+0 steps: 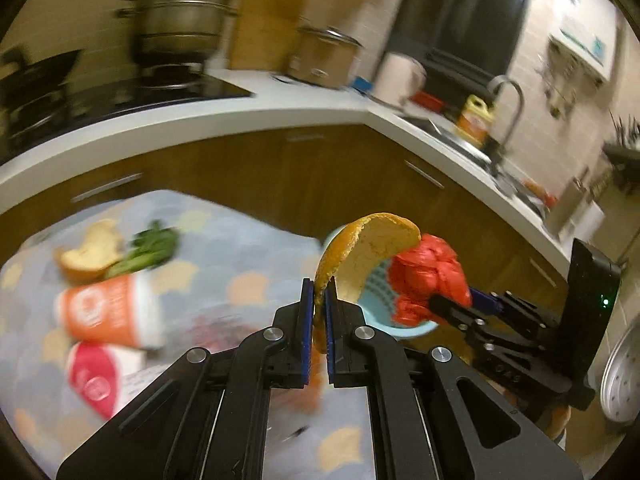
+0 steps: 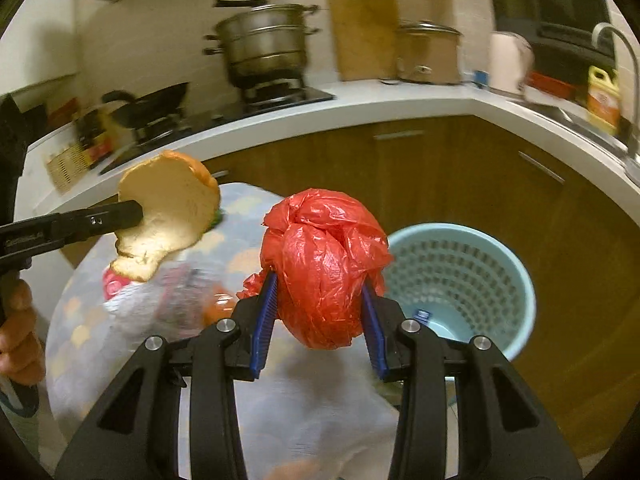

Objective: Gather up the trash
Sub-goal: 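Grasp the bread crust with the left tool while the right tool grasps the red bag, then release the bread crust and red bag into the basket with both tools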

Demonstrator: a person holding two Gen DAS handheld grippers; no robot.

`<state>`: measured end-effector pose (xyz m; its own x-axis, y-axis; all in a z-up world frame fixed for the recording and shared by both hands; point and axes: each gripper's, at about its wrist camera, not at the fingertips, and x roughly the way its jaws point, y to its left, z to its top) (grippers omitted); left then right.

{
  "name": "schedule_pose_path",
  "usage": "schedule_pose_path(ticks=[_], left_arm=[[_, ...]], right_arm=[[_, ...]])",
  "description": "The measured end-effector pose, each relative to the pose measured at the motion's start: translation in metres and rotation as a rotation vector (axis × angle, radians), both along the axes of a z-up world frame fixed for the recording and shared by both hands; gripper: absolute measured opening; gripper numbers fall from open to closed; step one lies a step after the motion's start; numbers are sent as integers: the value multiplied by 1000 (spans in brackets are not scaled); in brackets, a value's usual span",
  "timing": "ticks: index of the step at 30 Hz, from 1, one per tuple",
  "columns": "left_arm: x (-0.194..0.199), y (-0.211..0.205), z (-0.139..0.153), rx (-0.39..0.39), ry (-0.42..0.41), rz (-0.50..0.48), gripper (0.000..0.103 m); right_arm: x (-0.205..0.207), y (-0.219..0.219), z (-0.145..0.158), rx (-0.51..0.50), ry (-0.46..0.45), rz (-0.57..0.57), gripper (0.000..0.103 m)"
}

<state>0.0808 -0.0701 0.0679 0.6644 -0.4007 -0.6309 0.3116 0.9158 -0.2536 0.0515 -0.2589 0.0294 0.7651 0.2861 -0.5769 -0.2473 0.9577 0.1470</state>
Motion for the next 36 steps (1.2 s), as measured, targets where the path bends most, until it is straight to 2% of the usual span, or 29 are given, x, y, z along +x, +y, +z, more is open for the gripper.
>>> schedule_pose_path(ticks=[8, 13, 19, 27, 29, 30, 33, 36], left_arm=[[37, -79, -10, 73, 45, -105, 3], [69, -103, -30, 66, 102, -125, 3], [105, -121, -60, 18, 192, -119, 3], [116, -137, -111, 13, 298, -117, 6], [116, -135, -120, -34, 339, -143, 21], [115, -136, -122, -40, 340, -149, 23], [110, -135, -120, -13, 316, -146, 24], [100, -127, -106, -17, 277, -151, 25]], right_arm=[[22, -45, -19, -32, 37, -152, 36], [36, -77, -41, -44, 68, -254, 36], [55, -110, -73, 2, 132, -342, 36], [64, -105, -111, -15, 227, -349, 40], [64, -104, -115, -5, 239, -343, 49], [64, -104, -116, 1, 242, -335, 52], [61, -104, -117, -8, 244, -335, 52], [57, -102, -111, 9, 238, -322, 52]])
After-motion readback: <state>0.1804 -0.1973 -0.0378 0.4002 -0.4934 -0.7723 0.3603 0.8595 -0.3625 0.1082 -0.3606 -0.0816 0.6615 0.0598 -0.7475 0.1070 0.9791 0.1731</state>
